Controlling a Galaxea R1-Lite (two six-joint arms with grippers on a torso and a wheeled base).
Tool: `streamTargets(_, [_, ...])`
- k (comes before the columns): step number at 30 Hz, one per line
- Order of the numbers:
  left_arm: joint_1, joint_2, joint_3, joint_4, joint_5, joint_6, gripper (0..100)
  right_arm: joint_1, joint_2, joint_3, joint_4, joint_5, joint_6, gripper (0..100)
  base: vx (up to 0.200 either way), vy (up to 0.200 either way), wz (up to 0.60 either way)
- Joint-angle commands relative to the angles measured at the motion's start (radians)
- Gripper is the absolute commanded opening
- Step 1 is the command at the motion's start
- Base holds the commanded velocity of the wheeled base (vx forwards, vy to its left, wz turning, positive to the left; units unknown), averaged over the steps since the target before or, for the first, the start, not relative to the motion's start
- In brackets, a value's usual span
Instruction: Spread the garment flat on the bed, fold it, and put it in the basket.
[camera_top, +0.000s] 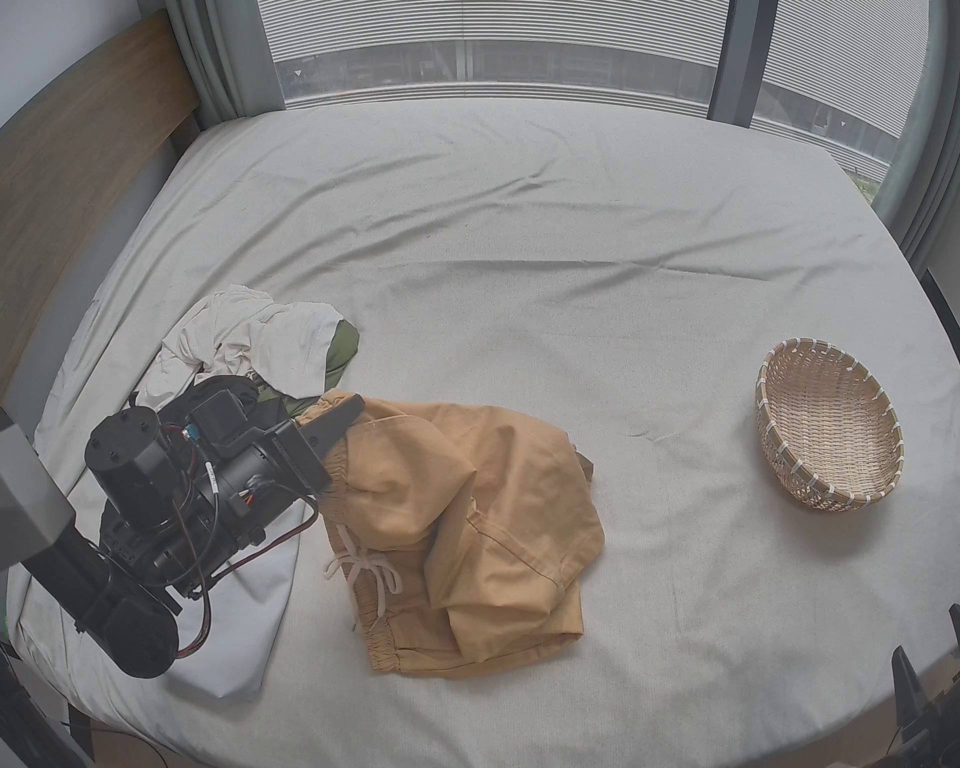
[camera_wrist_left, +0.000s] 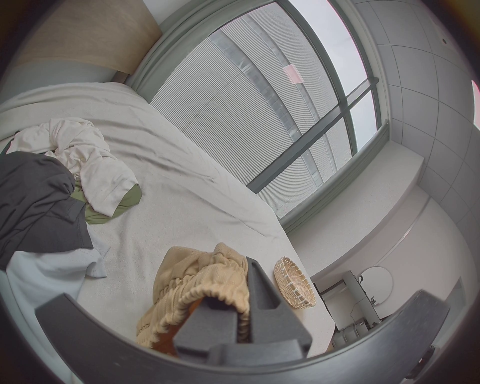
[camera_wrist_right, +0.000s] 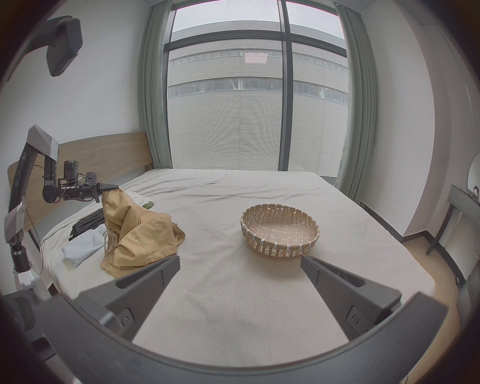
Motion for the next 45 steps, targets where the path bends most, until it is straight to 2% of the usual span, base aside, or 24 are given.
streamTargets(1, [-0.002, 0.003, 0.003, -0.001, -0.001, 0.001, 0, 0.000, -0.016, 0.018, 0.000, 0.001, 0.000, 100, 0.000, 0.000, 0.00])
streamTargets(10, [-0.002, 0.010, 0.018, -0.002, -0.001, 0.000, 0, -0.003, -0.016, 0.008, -0.033, -0.004, -0.001, 100, 0.000, 0.000, 0.00])
streamTargets(13, [-0.004, 0.007, 0.023, -0.002, -0.001, 0.001, 0, -0.027, 0.038, -0.177, -0.184, -0.010, -0.009, 100, 0.000, 0.000, 0.00])
streamTargets(15, [-0.004, 0.012, 0.014, -0.002, -0.003, 0.001, 0, -0.016, 0.252, -0.380, -0.194, -0.001, -0.001, 100, 0.000, 0.000, 0.00])
streamTargets(18, [-0.007, 0.009, 0.014, -0.002, -0.003, 0.004, 0, 0.005, 0.300, -0.406, -0.183, 0.005, 0.005, 100, 0.000, 0.000, 0.00])
streamTargets(19, [-0.028, 0.004, 0.015, -0.002, -0.001, 0.016, 0, 0.111, 0.401, -0.413, -0.168, 0.028, 0.088, 100, 0.000, 0.000, 0.00])
streamTargets(20, [-0.031, 0.009, 0.015, -0.002, 0.000, 0.024, 0, 0.189, 0.508, -0.406, -0.171, 0.042, 0.212, 100, 0.000, 0.000, 0.00])
streamTargets(21, [-0.031, 0.010, 0.020, -0.002, 0.002, 0.030, 0, 0.234, 0.574, -0.401, -0.174, 0.047, 0.310, 100, 0.000, 0.000, 0.00])
streamTargets(23, [-0.030, 0.012, 0.029, -0.002, 0.004, 0.041, 0, 0.301, 0.668, -0.397, -0.180, 0.062, 0.423, 100, 0.000, 0.000, 0.00])
streamTargets(24, [-0.030, 0.010, 0.029, -0.002, 0.004, 0.041, 0, 0.324, 0.705, -0.393, -0.186, 0.070, 0.445, 100, 0.000, 0.000, 0.00])
streamTargets(27, [-0.028, 0.007, 0.027, -0.002, 0.004, 0.044, 0, 0.369, 0.808, -0.378, -0.230, 0.091, 0.462, 100, 0.000, 0.000, 0.00])
streamTargets(28, [-0.030, 0.004, 0.024, -0.002, 0.004, 0.047, 0, 0.384, 0.883, -0.361, -0.292, 0.113, 0.460, 100, 0.000, 0.000, 0.00])
streamTargets(33, [-0.033, 0.003, 0.024, -0.002, 0.004, 0.067, 0, 0.385, 1.036, -0.358, -0.379, 0.143, 0.456, 100, 0.000, 0.000, 0.00])
streamTargets(36, [-0.033, 0.006, 0.024, -0.002, 0.004, 0.073, 0, 0.385, 1.196, -0.370, -0.407, 0.191, 0.471, 100, 0.000, 0.000, 0.00])
streamTargets(45, [-0.028, 0.003, 0.029, -0.002, 0.004, 0.072, 0, 0.450, 1.461, -0.374, -0.622, 0.200, 0.516, 100, 0.000, 0.000, 0.00])
